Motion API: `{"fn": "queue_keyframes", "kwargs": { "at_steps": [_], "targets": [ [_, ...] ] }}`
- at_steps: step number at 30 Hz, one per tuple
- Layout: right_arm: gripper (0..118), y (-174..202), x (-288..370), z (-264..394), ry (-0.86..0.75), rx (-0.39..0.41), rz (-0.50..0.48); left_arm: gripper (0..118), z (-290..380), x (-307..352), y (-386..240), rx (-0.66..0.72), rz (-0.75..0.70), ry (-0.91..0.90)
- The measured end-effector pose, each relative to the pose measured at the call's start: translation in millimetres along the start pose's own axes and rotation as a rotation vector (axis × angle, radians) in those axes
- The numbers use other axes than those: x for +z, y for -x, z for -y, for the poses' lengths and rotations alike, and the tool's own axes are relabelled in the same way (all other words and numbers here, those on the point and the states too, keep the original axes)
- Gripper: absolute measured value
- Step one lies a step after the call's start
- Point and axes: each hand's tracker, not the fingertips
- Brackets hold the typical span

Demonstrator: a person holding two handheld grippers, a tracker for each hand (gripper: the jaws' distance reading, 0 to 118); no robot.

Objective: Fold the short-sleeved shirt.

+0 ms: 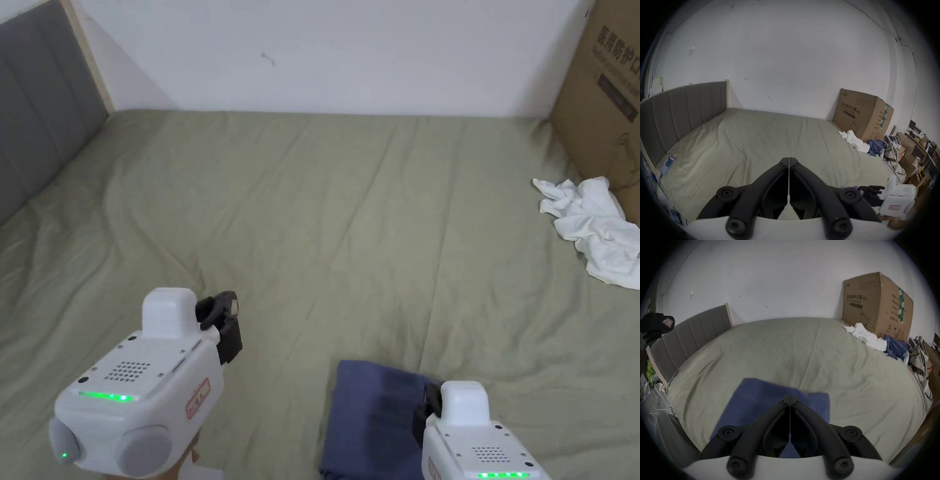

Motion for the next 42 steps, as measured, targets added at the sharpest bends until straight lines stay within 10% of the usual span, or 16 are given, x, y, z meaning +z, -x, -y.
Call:
{"fn": "queue_keyframes", "kwargs": {
  "at_steps": [8,11,14,22,29,42],
  "targets": [
    [3,-4.0,-41.4,42.8,0.130,-0.041,0.026,7,33.5,-26.3,-3.8,0.109,0.109,0.193],
    [3,-1.6,-37.8,41.6,0.112,-0.019,0.031,33,45.7,-39.6,-7.3,0.169,0.172,0.291],
    [3,-3.2,-37.3,43.8,0.102,-0.002,0.026,85,60.9,-58.0,-15.4,0.206,0.234,0.413],
    [3,-8.2,-34.9,43.9,0.104,-0.024,0.001,103,100.7,-112.9,-35.3,0.286,0.340,0.686],
    [3,-9.6,-34.8,43.0,0.110,-0.021,-0.014,100,110.4,-149.4,-31.8,0.335,0.380,0.777],
    [3,-11.4,-34.6,42.5,0.115,-0.031,-0.025,35,121.3,-160.9,-39.4,0.290,0.415,0.800]
  ]
}}
